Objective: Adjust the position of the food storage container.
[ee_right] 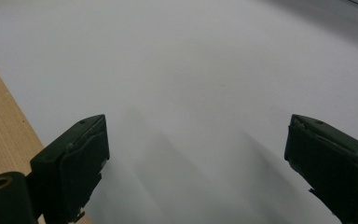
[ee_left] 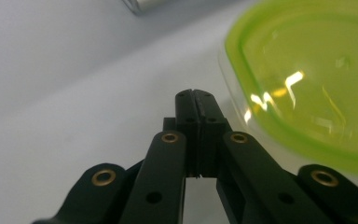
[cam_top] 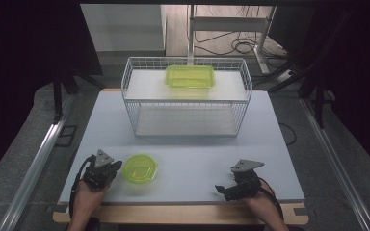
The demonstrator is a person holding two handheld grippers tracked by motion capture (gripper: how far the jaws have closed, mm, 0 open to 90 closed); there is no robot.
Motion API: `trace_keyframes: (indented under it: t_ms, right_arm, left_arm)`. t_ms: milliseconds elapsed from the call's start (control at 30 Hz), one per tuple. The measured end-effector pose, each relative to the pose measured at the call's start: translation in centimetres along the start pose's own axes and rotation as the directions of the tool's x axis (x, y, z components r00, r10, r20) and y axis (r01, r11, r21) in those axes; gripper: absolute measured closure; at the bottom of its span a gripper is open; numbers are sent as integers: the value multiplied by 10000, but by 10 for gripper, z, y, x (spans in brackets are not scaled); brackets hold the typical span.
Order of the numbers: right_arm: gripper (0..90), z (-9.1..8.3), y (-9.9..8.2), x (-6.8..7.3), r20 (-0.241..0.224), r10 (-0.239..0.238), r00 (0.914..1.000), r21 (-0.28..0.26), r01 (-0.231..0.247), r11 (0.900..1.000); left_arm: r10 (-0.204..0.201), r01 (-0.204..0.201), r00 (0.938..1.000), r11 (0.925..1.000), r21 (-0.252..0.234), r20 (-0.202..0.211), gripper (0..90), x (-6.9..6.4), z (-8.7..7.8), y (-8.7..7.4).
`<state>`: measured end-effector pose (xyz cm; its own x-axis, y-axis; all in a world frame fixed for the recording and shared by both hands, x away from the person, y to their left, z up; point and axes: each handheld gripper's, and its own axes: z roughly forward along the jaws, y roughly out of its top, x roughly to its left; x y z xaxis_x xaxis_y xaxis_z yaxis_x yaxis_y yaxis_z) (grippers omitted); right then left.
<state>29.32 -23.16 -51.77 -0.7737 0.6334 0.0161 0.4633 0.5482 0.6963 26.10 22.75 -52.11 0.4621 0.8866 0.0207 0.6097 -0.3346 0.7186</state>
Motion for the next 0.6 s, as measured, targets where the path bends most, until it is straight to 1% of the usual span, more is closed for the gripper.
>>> trace_keyframes:
  t_ms: [33, 100, 200, 300, 367, 400, 500, 600]
  right_arm:
    - [68, 0, 0, 0, 0, 0, 10000, 0, 0, 10000]
    - [68, 0, 0, 0, -5, -21, 10000, -3, 21, 10000]
    - [68, -1, 0, 1, 7, -47, 10000, -11, 47, 10000]
    - [68, -1, 0, 1, 7, -57, 10000, -31, 57, 10000]
    - [68, -1, 1, 1, 18, -92, 10000, -41, 92, 9999]
    - [68, -1, 1, 1, 9, -99, 10000, -35, 99, 9999]
    - [68, -1, 1, 3, -16, -124, 9999, -17, 124, 9999]
    - [68, 0, 1, 3, -25, -147, 9999, 24, 147, 9999]
  left_arm:
    - [0, 0, 10000, 10000, 0, 0, 900, 0, 0, 0]
    - [129, -136, 9991, 9998, 163, 405, 900, -2, 3, -3]
    - [292, -318, 9972, 9989, 359, 692, 900, -9, 6, -4]
    - [439, -482, 9954, 9976, 495, 850, 900, -16, 10, -4]
    - [604, -661, 9937, 9960, 594, 943, 900, -21, 12, -3]
    - [673, -733, 9930, 9955, 598, 974, 900, -22, 12, -2]
    - [718, -783, 9907, 9955, 527, 1157, 900, -28, 14, 1]
    - [892, -973, 9872, 9937, 557, 1324, 900, -34, 17, 4]
